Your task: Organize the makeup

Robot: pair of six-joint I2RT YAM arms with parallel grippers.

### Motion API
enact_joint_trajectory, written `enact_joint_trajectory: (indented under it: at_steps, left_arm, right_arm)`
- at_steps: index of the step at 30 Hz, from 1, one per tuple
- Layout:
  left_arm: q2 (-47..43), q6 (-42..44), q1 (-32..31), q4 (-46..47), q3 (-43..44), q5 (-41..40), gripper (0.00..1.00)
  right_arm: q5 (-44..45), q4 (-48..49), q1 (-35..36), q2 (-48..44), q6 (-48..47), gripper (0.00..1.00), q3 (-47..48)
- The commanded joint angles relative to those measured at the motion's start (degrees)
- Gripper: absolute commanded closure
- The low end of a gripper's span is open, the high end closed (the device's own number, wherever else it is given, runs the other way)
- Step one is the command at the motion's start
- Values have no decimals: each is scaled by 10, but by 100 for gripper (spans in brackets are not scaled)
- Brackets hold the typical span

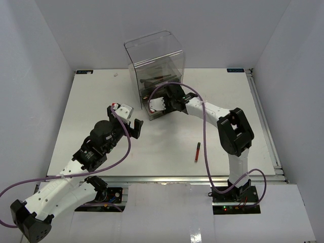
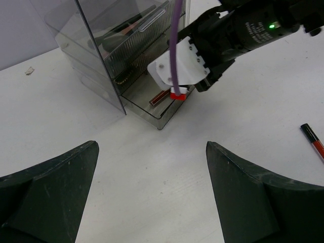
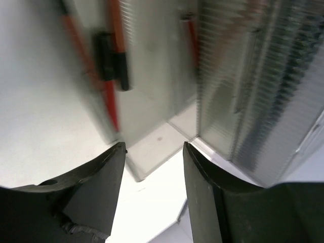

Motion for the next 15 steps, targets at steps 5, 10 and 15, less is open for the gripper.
enact_joint_trajectory:
  at_steps: [5, 10, 15]
  left_arm:
    - [-6, -1, 3, 10, -2, 2, 2]
    - [-4, -1, 4, 9, -3, 0, 2]
    - [-2, 1, 4, 9, -4, 0, 2]
  right_arm:
    - [-301, -251, -36, -219, -273, 47, -180]
    - [-308, -348, -40, -259, -403, 46, -252]
    - [-291, -364, -41, -278, -424, 45, -297]
